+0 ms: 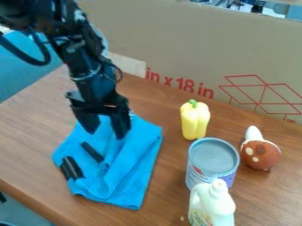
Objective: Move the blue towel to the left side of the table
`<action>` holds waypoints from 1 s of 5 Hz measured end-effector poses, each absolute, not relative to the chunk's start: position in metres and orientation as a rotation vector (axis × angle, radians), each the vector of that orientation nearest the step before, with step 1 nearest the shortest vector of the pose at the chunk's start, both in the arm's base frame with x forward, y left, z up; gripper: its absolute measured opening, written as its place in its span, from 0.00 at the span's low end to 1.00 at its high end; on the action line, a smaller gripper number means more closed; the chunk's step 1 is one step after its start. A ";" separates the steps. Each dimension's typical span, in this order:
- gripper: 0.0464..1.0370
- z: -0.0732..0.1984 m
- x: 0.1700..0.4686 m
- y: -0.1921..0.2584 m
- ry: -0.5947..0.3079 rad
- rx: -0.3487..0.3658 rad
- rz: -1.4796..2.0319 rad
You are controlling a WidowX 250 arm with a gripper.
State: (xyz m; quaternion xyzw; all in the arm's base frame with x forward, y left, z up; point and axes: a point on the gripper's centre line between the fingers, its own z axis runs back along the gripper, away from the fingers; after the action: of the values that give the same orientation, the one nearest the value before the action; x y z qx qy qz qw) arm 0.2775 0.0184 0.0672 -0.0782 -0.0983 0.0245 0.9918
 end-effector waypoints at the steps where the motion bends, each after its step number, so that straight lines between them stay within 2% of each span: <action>1: 0.96 0.054 0.281 0.010 -0.176 -0.141 0.047; 2: 0.96 0.034 0.284 0.021 -0.123 -0.083 0.068; 3: 0.96 0.014 0.289 0.055 -0.022 -0.013 0.124; 5: 0.96 0.014 0.313 0.141 0.082 0.058 0.118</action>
State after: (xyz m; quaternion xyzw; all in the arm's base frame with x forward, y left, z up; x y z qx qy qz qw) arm 0.3126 0.1412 0.0139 0.0292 0.0411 0.0588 0.9970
